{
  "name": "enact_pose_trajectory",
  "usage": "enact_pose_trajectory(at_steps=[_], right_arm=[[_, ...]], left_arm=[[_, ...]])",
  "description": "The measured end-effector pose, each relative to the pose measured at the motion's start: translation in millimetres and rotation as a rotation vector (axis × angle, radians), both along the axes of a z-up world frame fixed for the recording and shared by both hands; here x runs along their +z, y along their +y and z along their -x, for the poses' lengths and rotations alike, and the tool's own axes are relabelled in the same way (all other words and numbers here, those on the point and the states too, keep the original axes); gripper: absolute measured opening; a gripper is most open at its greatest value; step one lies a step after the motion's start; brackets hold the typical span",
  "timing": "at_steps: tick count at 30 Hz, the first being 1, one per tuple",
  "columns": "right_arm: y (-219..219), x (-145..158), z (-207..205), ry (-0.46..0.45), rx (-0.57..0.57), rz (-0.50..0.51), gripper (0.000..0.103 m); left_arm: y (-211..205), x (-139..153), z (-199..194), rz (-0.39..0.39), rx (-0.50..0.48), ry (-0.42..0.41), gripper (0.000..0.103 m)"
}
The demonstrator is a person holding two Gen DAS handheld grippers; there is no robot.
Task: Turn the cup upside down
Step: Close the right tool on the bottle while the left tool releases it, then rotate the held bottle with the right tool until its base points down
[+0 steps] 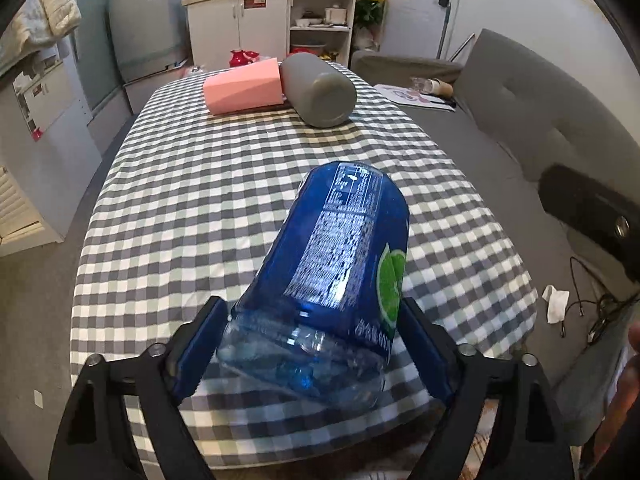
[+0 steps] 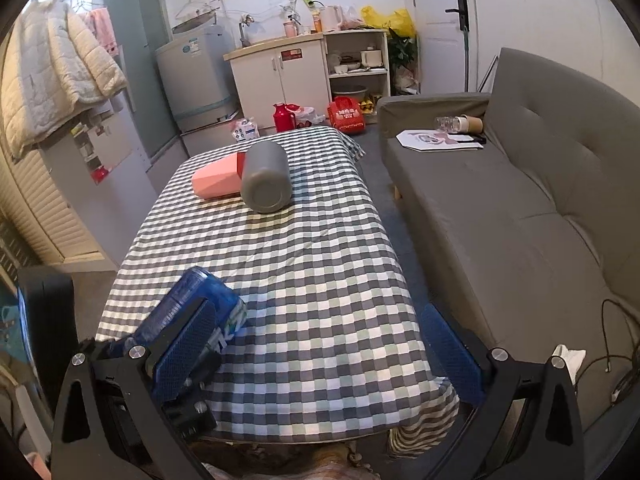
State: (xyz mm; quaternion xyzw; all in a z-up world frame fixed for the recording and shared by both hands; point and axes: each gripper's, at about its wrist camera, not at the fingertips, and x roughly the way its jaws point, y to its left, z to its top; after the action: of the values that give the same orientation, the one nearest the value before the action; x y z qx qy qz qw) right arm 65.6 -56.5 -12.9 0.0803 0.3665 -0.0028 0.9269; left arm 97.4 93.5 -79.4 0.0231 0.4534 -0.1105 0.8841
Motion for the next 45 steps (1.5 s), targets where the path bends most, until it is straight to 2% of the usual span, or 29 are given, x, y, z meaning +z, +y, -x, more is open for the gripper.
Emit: enact_pose_trajectory(at_steps=[8, 13, 17, 20, 23, 27, 30, 33, 36, 39, 42, 45], right_arm=[[5, 9, 7, -0.007, -0.02, 0.019, 0.103], [19, 19, 18, -0.035, -0.026, 0.05, 0.103], [36, 23, 23, -0.048, -0.042, 0.06, 0.103], [57, 14, 26, -0.035, -0.034, 0.046, 0.103], [85, -2, 23, 0.0, 0.009, 0.061, 0.103], [117, -23, 14, 0.044, 0.062, 0.101, 0.103], [132, -38, 6, 0.08, 0.071, 0.09, 0.103], [139, -51, -7, 0.104, 0.036, 0.072, 0.103], [141, -67, -21, 0.146, 0.002, 0.053, 0.102], [137, -79, -28, 0.197, 0.011, 0.035, 0.084], [131, -76, -27, 0.201, 0.023, 0.023, 0.078], [125, -65, -24, 0.174, 0.033, 0.04, 0.077]], left_arm=[[18, 13, 33, 0.088, -0.016, 0.0, 0.091], [49, 38, 52, 0.128, 0.045, -0.077, 0.091], [85, 57, 60, 0.059, 0.174, -0.221, 0.098], [113, 64, 61, 0.001, 0.312, -0.321, 0.098], [122, 60, 60, -0.063, 0.393, -0.369, 0.098], [129, 51, 51, -0.069, 0.396, -0.346, 0.098], [144, 51, 50, -0.077, 0.451, -0.352, 0.098], [154, 50, 53, -0.054, 0.478, -0.371, 0.098], [157, 45, 48, -0.02, 0.451, -0.344, 0.098], [156, 42, 46, 0.003, 0.406, -0.329, 0.098], [152, 41, 42, 0.023, 0.37, -0.307, 0.098], [145, 39, 40, 0.038, 0.348, -0.288, 0.098]])
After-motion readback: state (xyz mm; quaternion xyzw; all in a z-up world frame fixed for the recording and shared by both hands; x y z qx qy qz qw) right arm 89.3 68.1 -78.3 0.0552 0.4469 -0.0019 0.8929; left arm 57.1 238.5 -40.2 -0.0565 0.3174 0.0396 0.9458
